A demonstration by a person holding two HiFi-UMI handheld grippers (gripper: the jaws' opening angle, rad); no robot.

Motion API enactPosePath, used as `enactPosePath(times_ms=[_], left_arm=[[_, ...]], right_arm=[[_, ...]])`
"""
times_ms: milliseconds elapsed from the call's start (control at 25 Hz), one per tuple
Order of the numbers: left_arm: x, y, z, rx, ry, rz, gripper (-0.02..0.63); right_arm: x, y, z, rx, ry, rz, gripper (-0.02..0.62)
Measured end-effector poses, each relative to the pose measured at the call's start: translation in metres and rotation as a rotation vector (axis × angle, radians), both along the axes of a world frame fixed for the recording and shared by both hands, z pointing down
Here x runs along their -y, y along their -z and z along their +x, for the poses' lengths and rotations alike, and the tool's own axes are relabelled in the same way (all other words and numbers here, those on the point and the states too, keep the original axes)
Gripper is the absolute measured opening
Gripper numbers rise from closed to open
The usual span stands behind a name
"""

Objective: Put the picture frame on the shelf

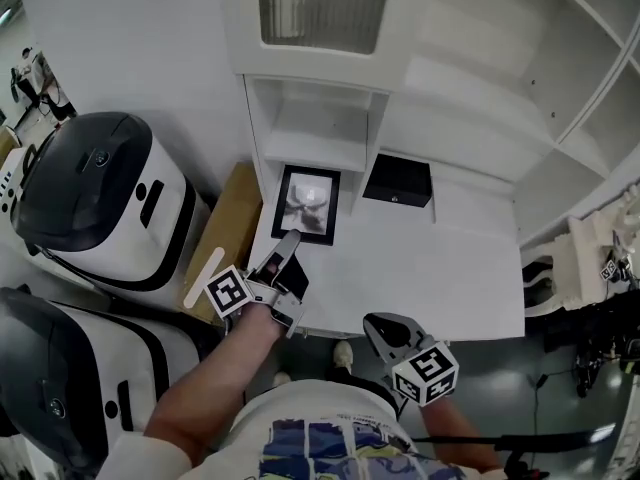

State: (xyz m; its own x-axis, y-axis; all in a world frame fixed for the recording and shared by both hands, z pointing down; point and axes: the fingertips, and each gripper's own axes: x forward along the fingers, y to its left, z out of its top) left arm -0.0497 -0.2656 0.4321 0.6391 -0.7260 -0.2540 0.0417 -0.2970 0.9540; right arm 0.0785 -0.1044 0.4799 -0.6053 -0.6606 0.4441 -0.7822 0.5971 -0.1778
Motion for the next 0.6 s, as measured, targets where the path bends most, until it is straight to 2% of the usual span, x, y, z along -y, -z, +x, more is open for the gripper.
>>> enactPosePath(times_ms=[400, 600], left_arm=[[0.101, -0.020, 0.033, 0.038, 0.093, -0.025, 0.077], [0.143, -0.025, 0.047, 0.053, 0.098, -0.049, 0.077]], right_arm=[[0.058, -0.007, 0.049, 0.028, 0.078, -0.022, 0.035], [0.078, -0.011, 0.071, 0.021, 0.110, -0.032, 0.035]])
